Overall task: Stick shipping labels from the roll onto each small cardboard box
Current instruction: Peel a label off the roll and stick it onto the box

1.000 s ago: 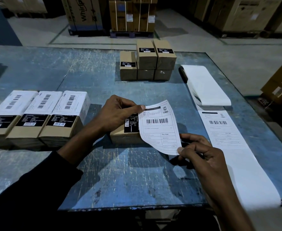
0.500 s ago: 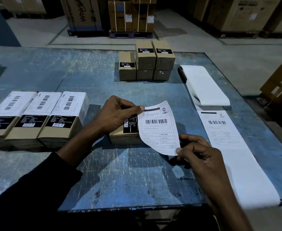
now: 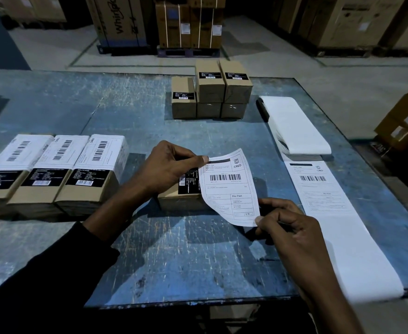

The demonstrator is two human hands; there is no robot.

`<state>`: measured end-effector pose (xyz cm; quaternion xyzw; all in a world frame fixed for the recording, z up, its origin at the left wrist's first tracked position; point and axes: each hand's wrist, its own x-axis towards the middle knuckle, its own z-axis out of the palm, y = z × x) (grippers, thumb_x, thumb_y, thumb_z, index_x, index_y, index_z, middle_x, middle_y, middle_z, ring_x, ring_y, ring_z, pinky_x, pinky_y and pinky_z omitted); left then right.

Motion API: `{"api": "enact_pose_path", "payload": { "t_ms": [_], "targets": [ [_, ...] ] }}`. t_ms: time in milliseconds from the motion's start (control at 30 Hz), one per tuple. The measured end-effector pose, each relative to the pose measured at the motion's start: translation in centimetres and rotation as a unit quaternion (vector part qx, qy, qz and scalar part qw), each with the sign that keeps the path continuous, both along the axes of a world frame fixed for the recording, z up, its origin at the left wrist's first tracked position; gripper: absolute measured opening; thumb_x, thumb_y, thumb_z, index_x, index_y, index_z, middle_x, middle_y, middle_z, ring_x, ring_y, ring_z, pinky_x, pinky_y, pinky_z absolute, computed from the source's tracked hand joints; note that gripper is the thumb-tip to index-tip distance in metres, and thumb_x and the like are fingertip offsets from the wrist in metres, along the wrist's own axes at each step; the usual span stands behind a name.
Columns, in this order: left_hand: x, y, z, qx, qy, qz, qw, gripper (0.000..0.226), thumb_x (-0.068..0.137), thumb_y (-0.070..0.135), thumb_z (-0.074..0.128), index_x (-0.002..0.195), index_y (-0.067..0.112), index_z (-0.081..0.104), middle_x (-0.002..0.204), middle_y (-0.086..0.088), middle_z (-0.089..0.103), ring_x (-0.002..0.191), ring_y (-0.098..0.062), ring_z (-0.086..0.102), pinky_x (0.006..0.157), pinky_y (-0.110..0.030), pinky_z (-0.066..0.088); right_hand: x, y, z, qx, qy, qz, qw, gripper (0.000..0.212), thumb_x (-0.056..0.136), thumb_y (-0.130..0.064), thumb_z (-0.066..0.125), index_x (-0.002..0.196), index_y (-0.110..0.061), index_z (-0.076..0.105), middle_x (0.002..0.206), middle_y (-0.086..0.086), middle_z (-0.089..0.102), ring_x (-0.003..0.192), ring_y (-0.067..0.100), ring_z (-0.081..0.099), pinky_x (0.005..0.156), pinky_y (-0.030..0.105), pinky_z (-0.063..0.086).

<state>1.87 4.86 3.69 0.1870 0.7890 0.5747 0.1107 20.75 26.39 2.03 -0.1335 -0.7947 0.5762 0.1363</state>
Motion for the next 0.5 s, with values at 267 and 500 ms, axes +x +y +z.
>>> {"api": "enact_pose_path", "payload": {
  "t_ms": [267,500],
  "targets": [
    [0.5,-0.1,0.4,-0.025,-0.005,0.02,0.999,0.02,0.095,0.031,0.08,0.097,0.013,0.087,0.091,-0.001,0.084,0.088,-0.021,0.081,0.091,-0.048,0.061,0.1,2.1,0.7,-0.126,0.011,-0.061,0.99,0.035,0.098,0.001,0.065,0.069,-0.011,0.079,0.097,0.013,0.079,0.083,0.021,0.073,0.068,0.025,0.058],
    [0.8,0.2,0.8,-0.072,0.018,0.045,0.996,0.022,0.092,0.042,0.08,0.092,0.021,0.087,0.084,0.006,0.082,0.081,-0.016,0.079,0.088,-0.048,0.063,-3.0,-1.3,5.7,0.153,0.2,-0.065,0.966,0.014,0.099,-0.02,0.072,0.087,-0.025,0.077,0.096,-0.012,0.077,0.093,0.008,0.073,0.083,0.023,0.058]
  ]
}}
